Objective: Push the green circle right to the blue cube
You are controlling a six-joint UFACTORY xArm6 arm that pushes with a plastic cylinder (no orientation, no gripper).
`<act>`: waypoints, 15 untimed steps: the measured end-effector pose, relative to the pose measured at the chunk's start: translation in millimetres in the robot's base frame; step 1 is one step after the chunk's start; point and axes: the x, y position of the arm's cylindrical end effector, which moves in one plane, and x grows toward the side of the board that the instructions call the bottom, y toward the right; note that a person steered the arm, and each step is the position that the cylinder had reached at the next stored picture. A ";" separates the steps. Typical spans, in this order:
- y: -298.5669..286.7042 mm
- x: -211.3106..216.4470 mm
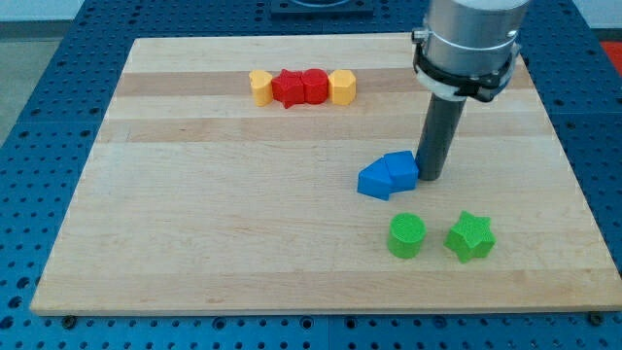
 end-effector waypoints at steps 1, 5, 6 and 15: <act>-11.1 9.6; -2.8 10.9; 42.7 11.5; -9.4 136.0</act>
